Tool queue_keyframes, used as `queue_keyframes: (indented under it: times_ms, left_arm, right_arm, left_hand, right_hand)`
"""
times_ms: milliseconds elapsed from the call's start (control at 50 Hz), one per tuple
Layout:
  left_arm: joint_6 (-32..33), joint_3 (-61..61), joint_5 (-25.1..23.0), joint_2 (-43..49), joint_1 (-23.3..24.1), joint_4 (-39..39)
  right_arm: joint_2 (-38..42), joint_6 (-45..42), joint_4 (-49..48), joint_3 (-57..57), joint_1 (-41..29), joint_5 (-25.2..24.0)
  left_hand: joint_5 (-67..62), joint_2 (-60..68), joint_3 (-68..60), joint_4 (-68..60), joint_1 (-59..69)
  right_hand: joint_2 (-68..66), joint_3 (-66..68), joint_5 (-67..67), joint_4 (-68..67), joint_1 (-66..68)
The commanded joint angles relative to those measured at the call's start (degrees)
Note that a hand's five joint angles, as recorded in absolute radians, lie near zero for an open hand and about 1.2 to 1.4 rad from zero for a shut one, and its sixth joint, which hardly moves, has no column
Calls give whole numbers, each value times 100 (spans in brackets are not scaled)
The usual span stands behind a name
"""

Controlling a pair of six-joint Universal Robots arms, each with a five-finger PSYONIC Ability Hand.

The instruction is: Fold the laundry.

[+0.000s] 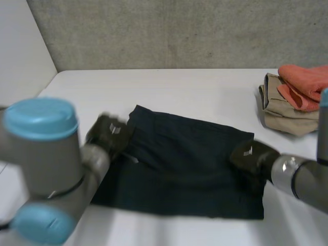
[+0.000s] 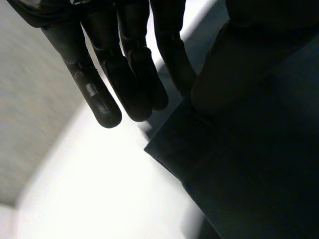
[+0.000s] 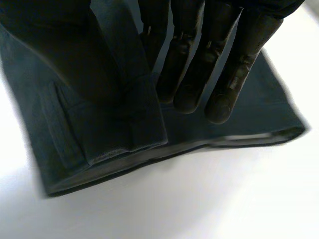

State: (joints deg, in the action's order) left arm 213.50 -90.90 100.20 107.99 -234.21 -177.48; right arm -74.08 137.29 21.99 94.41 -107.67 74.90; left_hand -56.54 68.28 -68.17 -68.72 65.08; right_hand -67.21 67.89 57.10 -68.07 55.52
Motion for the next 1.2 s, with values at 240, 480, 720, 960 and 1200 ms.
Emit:
queue_keyframes:
  times_ms: [240,480,720,960,1200]
  left_arm:
    - [1598,4685,-738,4018,-195,-2361]
    - [1581,4618,-818,4416,-169,-3529]
    - [211,1437,-686,1718,-168,-3680]
    - [-1477,-867,-739,-14,-265,-3241]
    - [-1530,-1097,-739,-77,-379,-3144]
  right_arm:
    - [2054,-114,-2839,-2014,-315,1616]
    - [2584,-116,-3860,-2481,-518,2125]
    - [537,1726,-1922,-909,-439,1775]
    - [131,2750,-2267,787,-158,798]
    - [922,2365,-3332,798,-149,1184]
  left_hand:
    - [-1346,1172,-1183,-1128,1492]
    - [5654,-5828,5817,5872,-5508]
    - [5654,-5828,5817,5872,-5508]
    - [5654,-5828,5817,5872,-5508]
    - [5654,-5828,5817,5872,-5508]
  right_hand:
    - [-1279,1211,1290,-1193,2448]
    - [5721,-5789,-5710,5807,-4552]
    - [5721,-5789,-5710,5807,-4552]
    - [4873,-4941,-4863,4959,-3704]
    - [3026,-3095,-3016,3113,-1858]
